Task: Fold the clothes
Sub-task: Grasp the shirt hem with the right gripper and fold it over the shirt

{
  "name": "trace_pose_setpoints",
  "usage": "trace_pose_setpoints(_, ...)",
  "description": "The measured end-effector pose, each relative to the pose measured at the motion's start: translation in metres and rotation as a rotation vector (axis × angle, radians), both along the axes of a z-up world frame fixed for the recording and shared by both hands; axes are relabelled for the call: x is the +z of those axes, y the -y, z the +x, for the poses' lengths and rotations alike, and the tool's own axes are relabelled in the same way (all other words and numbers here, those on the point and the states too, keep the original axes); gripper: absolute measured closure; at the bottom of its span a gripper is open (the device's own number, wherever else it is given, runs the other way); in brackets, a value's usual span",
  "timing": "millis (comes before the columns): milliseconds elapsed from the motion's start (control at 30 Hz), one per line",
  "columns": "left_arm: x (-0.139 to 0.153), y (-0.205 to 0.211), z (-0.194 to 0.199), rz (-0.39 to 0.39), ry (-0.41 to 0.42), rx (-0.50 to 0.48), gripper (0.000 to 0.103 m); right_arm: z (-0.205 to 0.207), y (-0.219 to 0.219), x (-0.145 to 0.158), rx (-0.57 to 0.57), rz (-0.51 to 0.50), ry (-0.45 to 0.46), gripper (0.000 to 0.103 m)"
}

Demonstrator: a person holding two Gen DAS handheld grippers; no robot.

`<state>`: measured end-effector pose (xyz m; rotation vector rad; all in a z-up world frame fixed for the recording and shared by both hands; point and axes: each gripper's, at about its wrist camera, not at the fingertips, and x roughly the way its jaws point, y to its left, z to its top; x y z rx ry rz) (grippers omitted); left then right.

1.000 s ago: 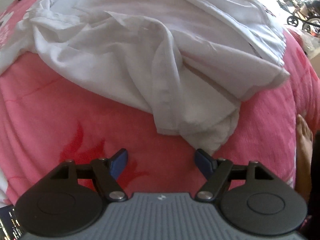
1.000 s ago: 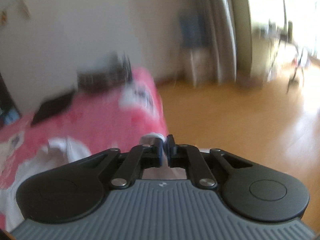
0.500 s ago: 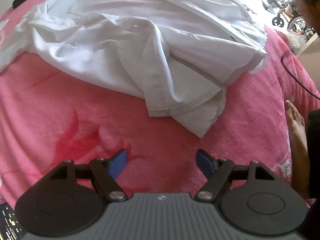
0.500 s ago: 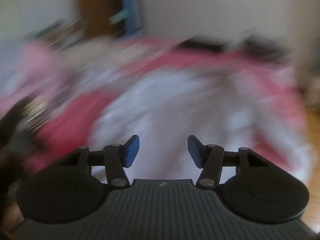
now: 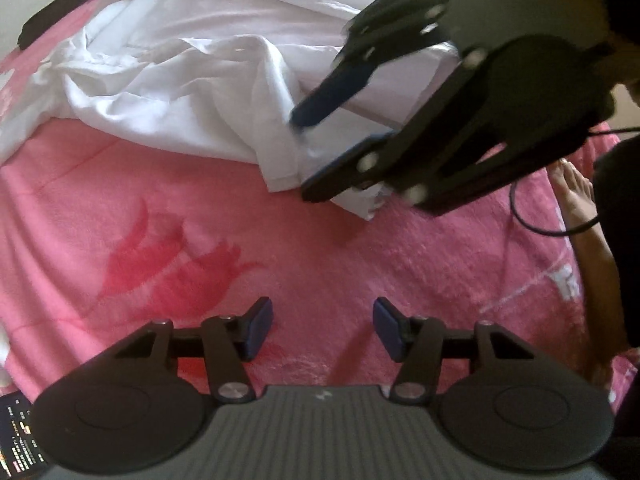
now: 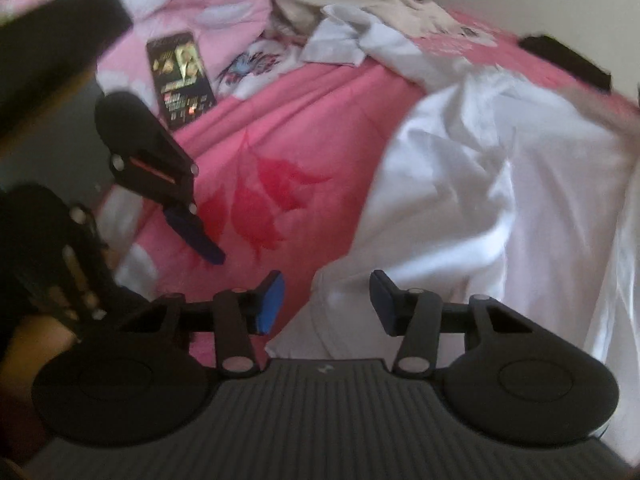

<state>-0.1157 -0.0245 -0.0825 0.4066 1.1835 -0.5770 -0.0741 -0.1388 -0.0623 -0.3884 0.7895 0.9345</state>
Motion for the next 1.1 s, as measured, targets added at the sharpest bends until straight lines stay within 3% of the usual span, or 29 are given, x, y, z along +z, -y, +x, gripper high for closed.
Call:
trace_pose_setpoints(33,0.001,0.001,-0.001,-0.005,0.005,-0.001,0.046,-0.001,-0.006,-0.008,0.006,-0.03,0.008,0.069)
trace_pose_setpoints(67,0.002,0.002,-0.001,-0.009,0.012,-0.001,0.046,0.001,-0.008,-0.011,-0.008,-0.051,0.012,0.088)
trace_pose_setpoints(100,0.003,0.003,-0.001,-0.016,0.023,-0.002,0.046,0.003,-0.009,-0.015,-0.022,-0.071,0.016,0.097)
trace_pose_setpoints(167,0.008,0.004,0.0,-0.032,0.047,-0.003,0.046,0.013,0.008,-0.004,-0.12,0.028,-0.03,0.101)
trace_pose_setpoints(367,0.019,0.007,0.003,-0.113,0.085,0.018,0.039,0.047,0.095,0.036,-0.49,0.395,-0.188,0.102)
trace_pose_setpoints(400,0.019,0.008,0.006,-0.131,0.083,0.031,0.035,0.049,0.112,0.038,-0.556,0.439,-0.199,0.102)
trace_pose_setpoints(600,0.016,0.019,0.017,-0.185,0.064,0.101,0.031,0.056,0.196,0.026,-0.877,0.657,-0.26,0.102)
trace_pose_setpoints(733,0.011,0.028,0.026,-0.185,0.06,0.137,0.031,0.053,0.22,0.01,-0.977,0.738,-0.289,0.102)
trace_pose_setpoints(867,0.004,0.039,0.04,-0.18,0.053,0.157,0.03,0.051,0.231,-0.001,-1.015,0.758,-0.302,0.102)
trace_pose_setpoints(1100,-0.002,0.068,0.053,-0.208,0.045,0.186,0.03,0.058,0.255,0.004,-1.063,0.833,-0.284,0.102)
